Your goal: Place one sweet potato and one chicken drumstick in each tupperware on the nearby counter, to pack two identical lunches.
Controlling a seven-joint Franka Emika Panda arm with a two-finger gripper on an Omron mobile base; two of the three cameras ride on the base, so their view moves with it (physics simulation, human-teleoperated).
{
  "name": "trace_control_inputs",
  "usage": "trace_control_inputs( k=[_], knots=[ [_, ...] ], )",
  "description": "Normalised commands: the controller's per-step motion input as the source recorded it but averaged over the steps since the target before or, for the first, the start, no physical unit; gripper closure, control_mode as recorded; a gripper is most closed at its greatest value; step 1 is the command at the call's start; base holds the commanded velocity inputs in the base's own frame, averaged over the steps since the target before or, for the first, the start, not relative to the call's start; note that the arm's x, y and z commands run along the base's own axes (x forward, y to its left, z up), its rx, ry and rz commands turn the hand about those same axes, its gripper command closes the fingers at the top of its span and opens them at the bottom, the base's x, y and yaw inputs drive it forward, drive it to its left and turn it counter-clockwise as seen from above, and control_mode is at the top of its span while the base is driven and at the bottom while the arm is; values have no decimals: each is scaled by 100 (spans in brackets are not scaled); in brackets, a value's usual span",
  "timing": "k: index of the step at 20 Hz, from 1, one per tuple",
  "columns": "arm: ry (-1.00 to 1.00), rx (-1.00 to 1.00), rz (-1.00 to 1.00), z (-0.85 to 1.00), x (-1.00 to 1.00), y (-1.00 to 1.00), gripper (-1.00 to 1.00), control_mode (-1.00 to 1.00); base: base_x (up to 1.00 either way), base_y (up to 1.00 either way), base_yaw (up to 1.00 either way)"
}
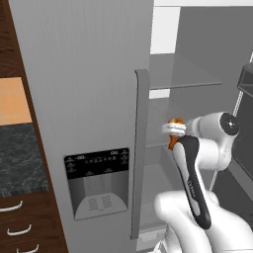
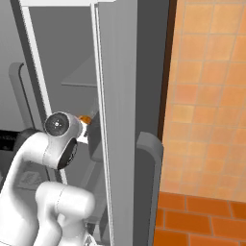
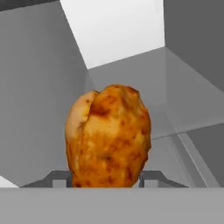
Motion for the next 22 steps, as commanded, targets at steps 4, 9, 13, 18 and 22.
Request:
trace_control_inputs(
  k=[4,9,13,18,22],
  knots=[
    [-7,-20,10,23,-100,3,100,-100,0,0,0],
    [0,0,0,0,0,0,100,100,-84,67,18],
    [0,0,0,0,0,0,100,100,-25,100,17],
    [0,0,0,0,0,0,100,100,16,100,6],
    [0,0,0,0,0,0,100,100,45,100,0]
  ],
)
